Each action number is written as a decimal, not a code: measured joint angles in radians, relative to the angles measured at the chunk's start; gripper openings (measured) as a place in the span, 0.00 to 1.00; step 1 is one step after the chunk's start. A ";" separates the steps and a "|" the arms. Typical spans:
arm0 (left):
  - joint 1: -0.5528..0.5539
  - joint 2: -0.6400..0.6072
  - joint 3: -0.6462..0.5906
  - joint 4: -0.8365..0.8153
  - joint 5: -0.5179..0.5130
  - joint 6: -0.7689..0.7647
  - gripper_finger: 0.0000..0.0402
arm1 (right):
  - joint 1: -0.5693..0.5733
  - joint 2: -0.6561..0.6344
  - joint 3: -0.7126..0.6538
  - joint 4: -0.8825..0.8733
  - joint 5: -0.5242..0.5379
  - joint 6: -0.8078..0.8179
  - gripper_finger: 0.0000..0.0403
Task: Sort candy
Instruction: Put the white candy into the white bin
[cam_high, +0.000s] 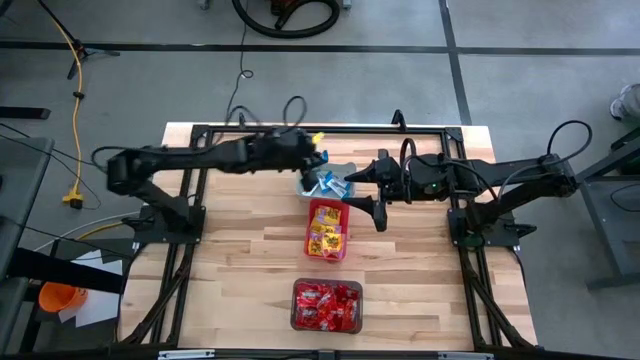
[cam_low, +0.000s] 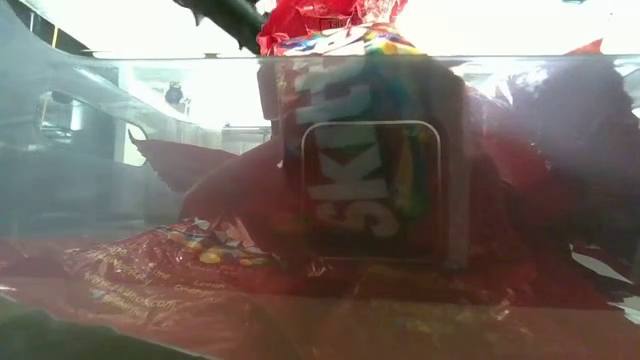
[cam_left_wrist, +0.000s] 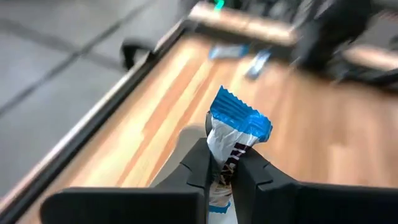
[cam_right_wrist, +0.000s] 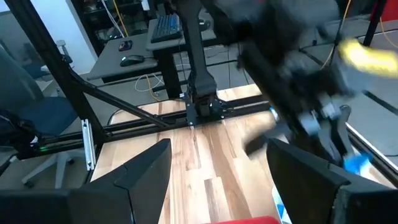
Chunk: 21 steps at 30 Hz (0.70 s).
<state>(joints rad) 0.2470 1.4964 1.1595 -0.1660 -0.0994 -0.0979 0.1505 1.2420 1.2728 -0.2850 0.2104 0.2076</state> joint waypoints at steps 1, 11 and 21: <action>0.014 0.032 0.010 -0.022 -0.008 -0.014 0.06 | 0.000 -0.003 0.000 0.001 0.003 0.000 0.64; 0.041 0.187 0.027 -0.143 0.000 -0.172 0.42 | 0.000 -0.041 0.000 -0.023 0.030 0.000 0.64; 0.048 0.028 0.027 -0.144 0.168 -0.190 0.63 | 0.000 -0.047 0.000 -0.093 0.093 0.000 0.64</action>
<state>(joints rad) 0.2955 1.5245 1.1866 -0.3098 0.0686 -0.2874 0.1505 1.1946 1.2728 -0.3783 0.3034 0.2081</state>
